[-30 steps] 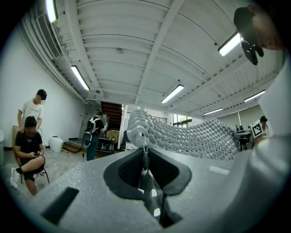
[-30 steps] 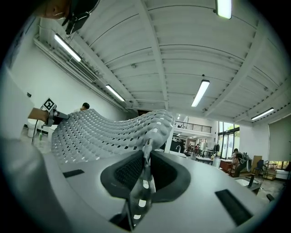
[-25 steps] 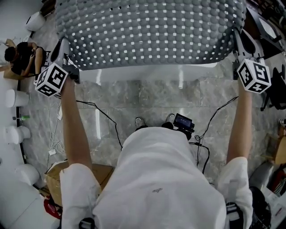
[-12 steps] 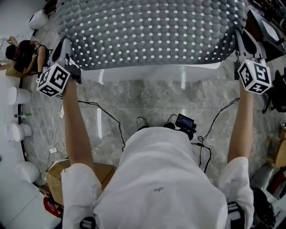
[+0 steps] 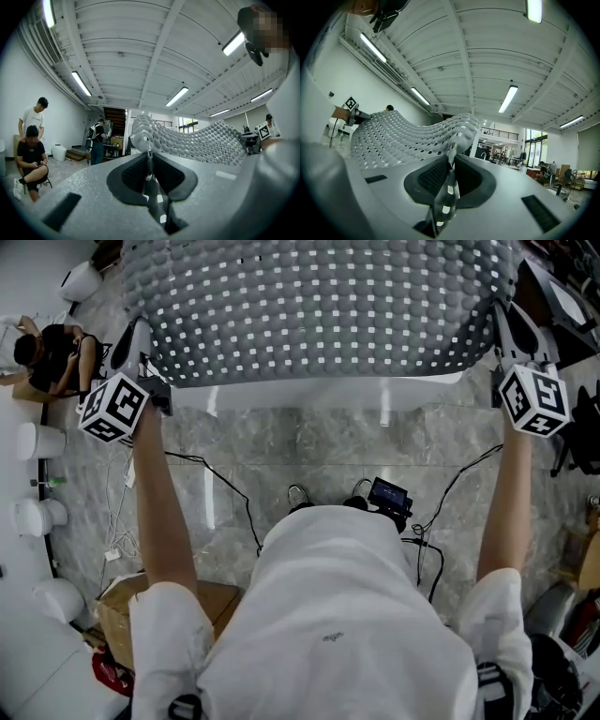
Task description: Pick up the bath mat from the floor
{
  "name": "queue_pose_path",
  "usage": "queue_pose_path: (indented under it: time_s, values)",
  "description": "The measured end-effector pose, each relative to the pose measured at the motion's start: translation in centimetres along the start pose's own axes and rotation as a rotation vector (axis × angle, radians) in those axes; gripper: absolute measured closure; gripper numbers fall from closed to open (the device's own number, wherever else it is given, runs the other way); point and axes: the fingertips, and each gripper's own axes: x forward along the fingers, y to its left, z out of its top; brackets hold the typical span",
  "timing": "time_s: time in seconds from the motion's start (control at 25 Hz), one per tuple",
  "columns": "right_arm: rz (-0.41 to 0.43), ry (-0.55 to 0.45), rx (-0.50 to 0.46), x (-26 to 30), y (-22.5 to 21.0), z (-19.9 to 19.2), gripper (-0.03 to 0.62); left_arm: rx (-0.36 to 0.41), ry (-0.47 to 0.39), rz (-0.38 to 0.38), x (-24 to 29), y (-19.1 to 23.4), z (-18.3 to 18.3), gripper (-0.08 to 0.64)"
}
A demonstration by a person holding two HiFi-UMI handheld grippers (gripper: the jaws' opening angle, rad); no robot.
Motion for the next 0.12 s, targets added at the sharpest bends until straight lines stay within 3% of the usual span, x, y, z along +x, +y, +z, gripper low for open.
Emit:
queue_pose_path:
  time_s: [0.12]
  values:
    - [0.002, 0.000, 0.001, 0.14, 0.37, 0.06, 0.548, 0.002, 0.000, 0.001, -0.14, 0.37, 0.03, 0.514]
